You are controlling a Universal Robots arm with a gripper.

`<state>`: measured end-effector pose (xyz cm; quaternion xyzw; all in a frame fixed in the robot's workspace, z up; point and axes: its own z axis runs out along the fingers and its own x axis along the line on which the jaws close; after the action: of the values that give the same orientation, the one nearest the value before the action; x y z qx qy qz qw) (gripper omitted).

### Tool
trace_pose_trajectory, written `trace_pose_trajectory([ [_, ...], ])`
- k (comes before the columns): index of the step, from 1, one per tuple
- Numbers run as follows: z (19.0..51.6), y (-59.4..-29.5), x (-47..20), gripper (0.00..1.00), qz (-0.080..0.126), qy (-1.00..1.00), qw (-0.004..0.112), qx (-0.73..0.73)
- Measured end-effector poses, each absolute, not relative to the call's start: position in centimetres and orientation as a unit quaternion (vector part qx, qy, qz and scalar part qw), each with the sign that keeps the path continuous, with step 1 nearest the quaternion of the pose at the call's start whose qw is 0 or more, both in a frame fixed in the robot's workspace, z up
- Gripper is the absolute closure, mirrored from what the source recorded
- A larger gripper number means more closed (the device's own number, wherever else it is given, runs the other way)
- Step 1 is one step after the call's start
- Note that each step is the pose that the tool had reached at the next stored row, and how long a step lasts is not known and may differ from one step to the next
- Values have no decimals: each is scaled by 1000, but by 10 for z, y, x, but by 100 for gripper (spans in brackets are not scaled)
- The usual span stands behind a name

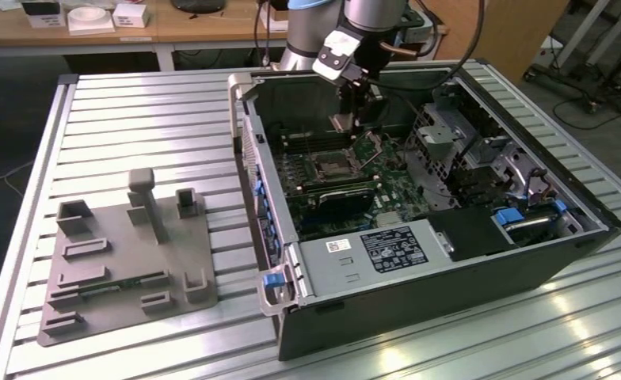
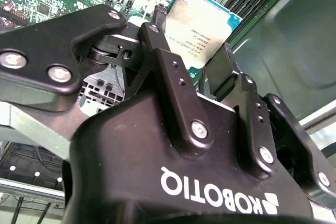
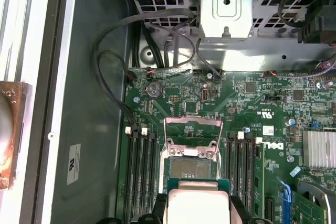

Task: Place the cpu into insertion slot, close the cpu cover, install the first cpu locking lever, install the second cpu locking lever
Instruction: 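Place the cpu into insertion slot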

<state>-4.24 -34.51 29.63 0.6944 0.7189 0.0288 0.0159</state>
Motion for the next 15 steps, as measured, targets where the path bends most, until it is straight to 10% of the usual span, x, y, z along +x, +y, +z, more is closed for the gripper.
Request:
trace_pose_trajectory([
  [15,289,-345,-42,46,28,719,15,694],
])
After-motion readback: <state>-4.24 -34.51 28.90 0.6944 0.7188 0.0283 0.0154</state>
